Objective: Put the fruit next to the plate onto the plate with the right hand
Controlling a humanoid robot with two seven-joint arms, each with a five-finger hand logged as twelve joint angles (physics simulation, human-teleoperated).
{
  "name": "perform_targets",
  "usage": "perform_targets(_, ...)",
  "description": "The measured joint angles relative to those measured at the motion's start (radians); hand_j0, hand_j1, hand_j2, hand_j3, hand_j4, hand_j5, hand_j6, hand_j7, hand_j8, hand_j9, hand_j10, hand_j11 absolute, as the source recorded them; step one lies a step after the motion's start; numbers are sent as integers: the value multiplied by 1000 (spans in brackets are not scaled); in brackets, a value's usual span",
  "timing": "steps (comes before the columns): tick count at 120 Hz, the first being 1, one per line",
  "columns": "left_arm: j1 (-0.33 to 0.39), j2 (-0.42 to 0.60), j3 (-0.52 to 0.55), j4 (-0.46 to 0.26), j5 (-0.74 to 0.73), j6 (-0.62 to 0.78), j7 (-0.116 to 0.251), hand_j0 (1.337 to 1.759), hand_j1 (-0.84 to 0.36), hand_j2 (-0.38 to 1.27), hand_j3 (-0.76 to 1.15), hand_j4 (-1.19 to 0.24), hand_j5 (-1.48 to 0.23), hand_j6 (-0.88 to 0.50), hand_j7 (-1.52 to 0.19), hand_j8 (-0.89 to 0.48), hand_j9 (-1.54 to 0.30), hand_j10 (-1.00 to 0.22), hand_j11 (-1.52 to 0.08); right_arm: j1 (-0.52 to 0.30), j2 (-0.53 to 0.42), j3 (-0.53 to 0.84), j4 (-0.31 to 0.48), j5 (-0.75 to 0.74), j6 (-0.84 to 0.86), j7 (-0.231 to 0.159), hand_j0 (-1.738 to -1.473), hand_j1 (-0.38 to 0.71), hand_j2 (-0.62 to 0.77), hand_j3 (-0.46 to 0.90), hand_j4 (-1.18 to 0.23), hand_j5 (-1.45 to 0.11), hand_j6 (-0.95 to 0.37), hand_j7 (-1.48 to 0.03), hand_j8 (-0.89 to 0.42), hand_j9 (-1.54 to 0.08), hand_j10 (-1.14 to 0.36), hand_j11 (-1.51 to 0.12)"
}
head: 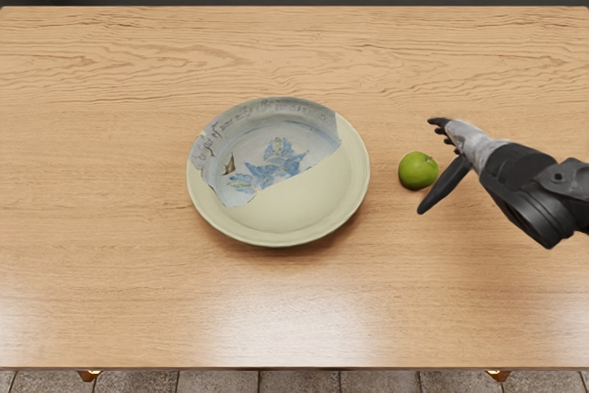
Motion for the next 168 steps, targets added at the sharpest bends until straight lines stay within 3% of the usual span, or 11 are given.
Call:
perform_targets(28,0,0,0,0,0,0,0,1658,73,46,0,-230,-299,-230,-299,-230,-299,-230,-299,22,43,-33,-14,-54,-6,-56,-1658,-304,-6,0,-39,-50,-40,-50,-40,-50,-40,-50)
perform_targets(48,0,0,0,0,0,0,0,1658,73,46,0,-230,-299,-230,-299,-230,-299,-230,-299,24,90,-35,-48,-63,-7,-73,-1658,-303,-7,0,-40,-51,-41,-51,-41,-51,-41,-51)
perform_targets(96,0,0,1,0,0,0,0,1658,73,46,0,-230,-299,-230,-299,-230,-299,-230,-299,14,172,-69,-170,-76,-7,-77,-1658,-270,-12,0,-67,-87,-68,-87,-68,-87,-68,-87)
perform_targets(168,0,0,1,0,0,0,0,1658,73,46,0,-230,-299,-230,-299,-230,-299,-230,-299,14,185,-77,-192,-86,-7,-76,-1658,-95,-41,0,-214,-277,-215,-277,-214,-277,-214,-277)
